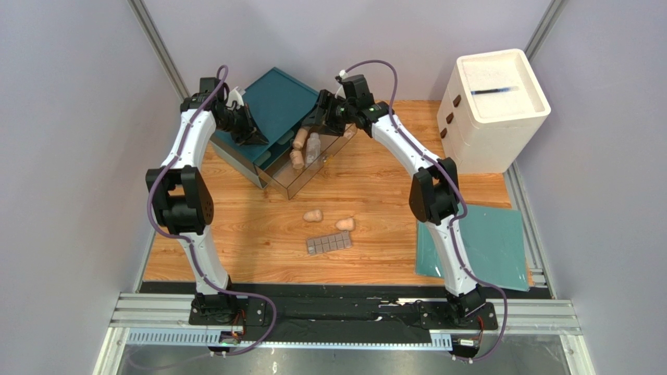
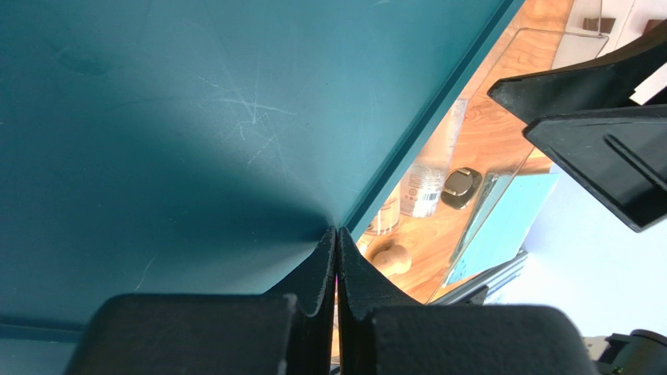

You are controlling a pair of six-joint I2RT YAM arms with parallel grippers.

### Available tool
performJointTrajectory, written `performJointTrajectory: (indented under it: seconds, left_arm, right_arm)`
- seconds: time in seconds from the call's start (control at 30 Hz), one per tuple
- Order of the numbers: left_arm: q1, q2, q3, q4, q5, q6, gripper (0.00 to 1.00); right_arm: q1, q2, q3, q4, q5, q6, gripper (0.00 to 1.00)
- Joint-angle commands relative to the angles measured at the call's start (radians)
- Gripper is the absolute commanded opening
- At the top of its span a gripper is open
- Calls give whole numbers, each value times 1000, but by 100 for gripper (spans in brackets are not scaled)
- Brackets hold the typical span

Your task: Organize the makeup

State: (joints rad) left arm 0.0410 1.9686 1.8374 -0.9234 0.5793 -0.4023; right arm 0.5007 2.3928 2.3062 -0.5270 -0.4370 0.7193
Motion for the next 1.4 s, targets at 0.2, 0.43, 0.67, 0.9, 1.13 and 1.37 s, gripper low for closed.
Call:
performJointTrajectory:
  seconds: [0.2, 0.43, 0.67, 0.9, 1.13, 1.37]
  left_arm:
    - [-3, 27, -7, -42, -13, 16, 0]
    - [-3, 29, -3, -38, -15, 11, 0]
    - [-3, 30, -9, -37, -13, 11, 0]
    - [-3, 32, 0, -37, -10, 13, 0]
    - [-3, 32, 6, -35, -6, 6, 0]
    - [-1, 18, 22, -48, -6, 10, 0]
  right_arm:
    - [-17, -225, -115, 64, 58, -1, 61]
    - [-79, -441, -462, 185, -43, 80, 0]
    - [-126, -503, -685, 183, -153, 85, 0]
    - [-125, -439, -765, 177, -209, 126, 0]
    - [-105, -293, -637, 173, -216, 140, 0]
    - [-64, -149, -417, 190, -235, 199, 0]
